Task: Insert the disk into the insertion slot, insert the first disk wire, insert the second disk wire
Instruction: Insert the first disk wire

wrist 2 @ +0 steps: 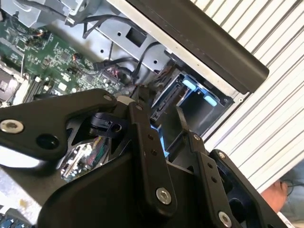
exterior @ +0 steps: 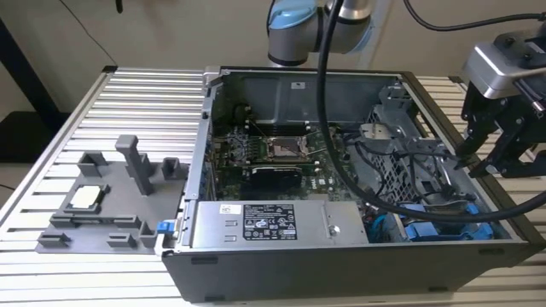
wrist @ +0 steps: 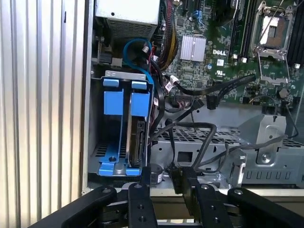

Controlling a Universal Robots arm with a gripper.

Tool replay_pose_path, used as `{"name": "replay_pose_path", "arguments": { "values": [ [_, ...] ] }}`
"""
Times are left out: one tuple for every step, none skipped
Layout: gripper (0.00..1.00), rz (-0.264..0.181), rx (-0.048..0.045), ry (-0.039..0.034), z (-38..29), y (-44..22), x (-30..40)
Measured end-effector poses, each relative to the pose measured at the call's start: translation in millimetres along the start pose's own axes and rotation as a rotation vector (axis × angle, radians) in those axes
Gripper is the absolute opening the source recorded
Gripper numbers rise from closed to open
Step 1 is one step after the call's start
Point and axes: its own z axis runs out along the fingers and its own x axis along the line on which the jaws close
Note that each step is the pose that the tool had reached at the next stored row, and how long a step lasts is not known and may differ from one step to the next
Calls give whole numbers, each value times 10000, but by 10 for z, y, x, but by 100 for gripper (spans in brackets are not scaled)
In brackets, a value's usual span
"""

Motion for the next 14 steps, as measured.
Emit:
{"name": "replay_pose_path", "arguments": {
  "values": [
    [40, 9, 3, -81, 0, -6, 0],
    [40, 14, 6, -129, 2, -14, 1],
    [40, 16, 8, -149, 6, -16, 2],
    [40, 21, -15, -151, 10, -16, 2],
    [40, 28, -61, -154, 12, -17, 2],
    [40, 39, -122, -158, 13, -17, 3],
    [40, 51, -185, -162, 14, -16, 3],
    [40, 62, -241, -167, 15, -16, 3],
    [40, 72, -297, -170, 16, -16, 3],
    [40, 76, -318, -171, 17, -15, 3],
    [40, 77, -319, -171, 18, -15, 3],
    [40, 77, -320, -170, 17, -15, 3],
    [40, 77, -321, -172, 18, -15, 3],
    [40, 77, -321, -172, 18, -16, 3]
  ]
}}
